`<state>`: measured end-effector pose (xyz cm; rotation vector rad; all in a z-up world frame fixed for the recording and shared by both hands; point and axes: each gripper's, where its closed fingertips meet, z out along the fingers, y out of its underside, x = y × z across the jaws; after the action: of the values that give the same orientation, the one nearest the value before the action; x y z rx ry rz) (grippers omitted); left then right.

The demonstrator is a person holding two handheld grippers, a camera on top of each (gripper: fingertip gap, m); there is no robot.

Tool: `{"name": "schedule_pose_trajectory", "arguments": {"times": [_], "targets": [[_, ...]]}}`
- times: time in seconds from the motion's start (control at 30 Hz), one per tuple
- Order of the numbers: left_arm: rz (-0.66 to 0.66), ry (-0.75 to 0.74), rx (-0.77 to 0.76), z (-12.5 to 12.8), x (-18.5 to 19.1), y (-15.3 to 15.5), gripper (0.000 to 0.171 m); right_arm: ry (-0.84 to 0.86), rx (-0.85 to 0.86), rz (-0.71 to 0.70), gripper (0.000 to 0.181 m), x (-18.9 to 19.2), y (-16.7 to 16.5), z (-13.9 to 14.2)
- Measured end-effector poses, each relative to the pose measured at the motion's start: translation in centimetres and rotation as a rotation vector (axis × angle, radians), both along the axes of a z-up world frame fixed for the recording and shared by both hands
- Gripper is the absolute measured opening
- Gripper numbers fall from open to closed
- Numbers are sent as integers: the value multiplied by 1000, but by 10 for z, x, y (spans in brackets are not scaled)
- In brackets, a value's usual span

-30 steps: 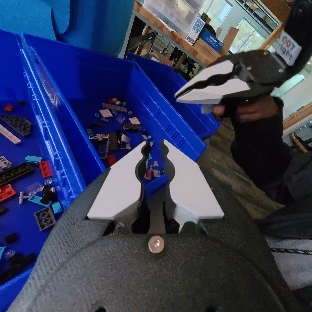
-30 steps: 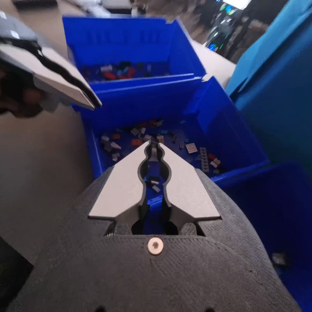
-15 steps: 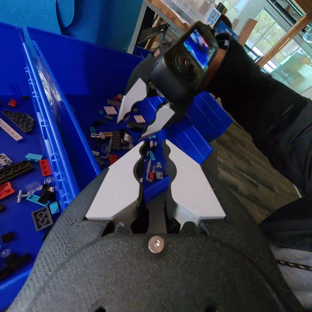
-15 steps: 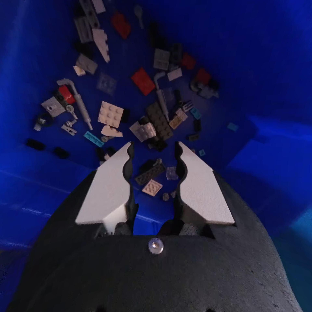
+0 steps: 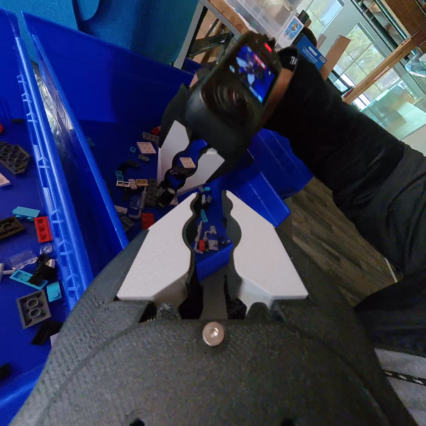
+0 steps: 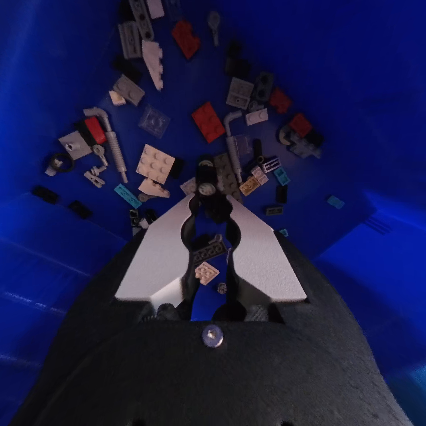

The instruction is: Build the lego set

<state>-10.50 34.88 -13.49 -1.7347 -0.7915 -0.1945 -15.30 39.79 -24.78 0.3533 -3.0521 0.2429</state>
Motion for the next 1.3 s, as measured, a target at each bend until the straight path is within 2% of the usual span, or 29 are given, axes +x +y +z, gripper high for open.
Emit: {"name": "schedule_pose_trajectory", "arguments": {"times": [0.13,0.27,0.43,0.67,0.73,0.8,0.93,1.1,1.3], "targets": [[20,-10,11,0,-2,-1,18,-89,-102,-59,22,-1,-8,15],[26,-3,13,0,-1,-4,18,-103,-152,-66,21,-2,-10,23],[21,0,15,1,1,-4,18,-141,-81,-21,23,12,-6,14],[15,-3,14,-1,5,-2,18,-170,-41,22,41,19,-6,4],[13,-3,12,-2,6,-2,18,-171,-31,30,36,20,-6,2],[13,-2,11,-3,6,-1,18,-181,-35,34,23,22,-7,1],[12,-3,6,-4,6,1,18,-188,-63,35,17,22,-9,6],[31,-13,-26,-9,5,5,18,-116,-196,23,15,16,-18,30],[137,-84,17,-12,-7,7,19,145,-466,46,15,9,-34,65]]}}
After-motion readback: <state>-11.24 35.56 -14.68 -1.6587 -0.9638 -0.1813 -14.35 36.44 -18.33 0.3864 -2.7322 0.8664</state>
